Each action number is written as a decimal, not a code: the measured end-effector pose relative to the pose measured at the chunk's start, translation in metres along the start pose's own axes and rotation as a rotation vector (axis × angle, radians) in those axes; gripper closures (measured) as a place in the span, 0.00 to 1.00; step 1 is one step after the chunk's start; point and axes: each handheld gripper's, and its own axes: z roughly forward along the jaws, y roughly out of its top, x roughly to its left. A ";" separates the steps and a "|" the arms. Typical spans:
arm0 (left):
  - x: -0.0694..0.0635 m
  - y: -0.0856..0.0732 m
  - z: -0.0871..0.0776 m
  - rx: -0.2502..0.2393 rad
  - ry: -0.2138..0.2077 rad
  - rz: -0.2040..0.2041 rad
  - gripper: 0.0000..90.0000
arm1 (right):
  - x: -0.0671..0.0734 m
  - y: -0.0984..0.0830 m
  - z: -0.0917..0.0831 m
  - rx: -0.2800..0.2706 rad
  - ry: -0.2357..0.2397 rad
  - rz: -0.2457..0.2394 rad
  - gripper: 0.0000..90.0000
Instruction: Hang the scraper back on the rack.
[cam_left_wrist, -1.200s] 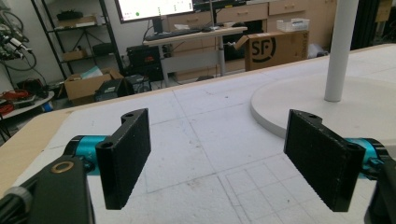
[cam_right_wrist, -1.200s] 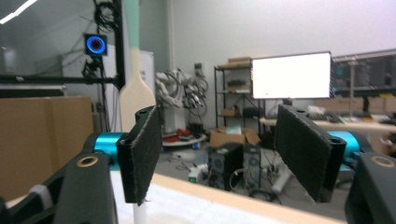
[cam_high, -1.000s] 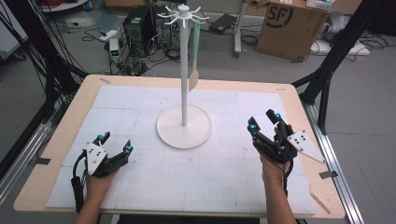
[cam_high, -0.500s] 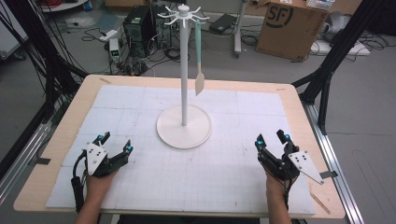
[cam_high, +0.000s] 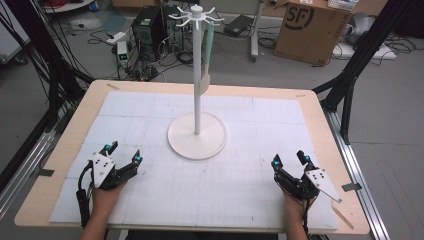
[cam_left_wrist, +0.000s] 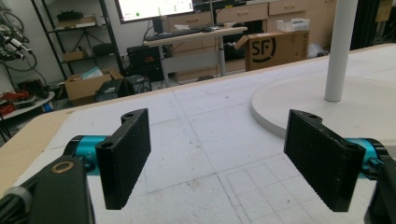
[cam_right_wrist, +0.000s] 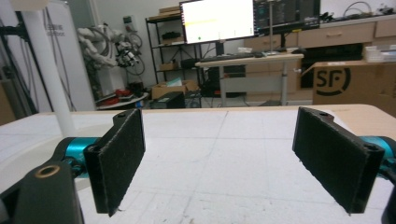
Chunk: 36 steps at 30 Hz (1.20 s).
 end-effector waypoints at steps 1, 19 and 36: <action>0.000 0.000 0.000 0.000 0.000 0.000 0.26 | 0.000 0.000 -0.001 -0.001 -0.008 -0.004 0.18; 0.000 0.000 0.000 0.001 0.001 -0.001 0.26 | 0.004 -0.005 0.002 0.051 -0.021 -0.058 0.19; 0.000 0.000 0.000 0.000 0.001 0.005 0.26 | 0.003 -0.007 0.006 0.089 0.004 -0.048 0.19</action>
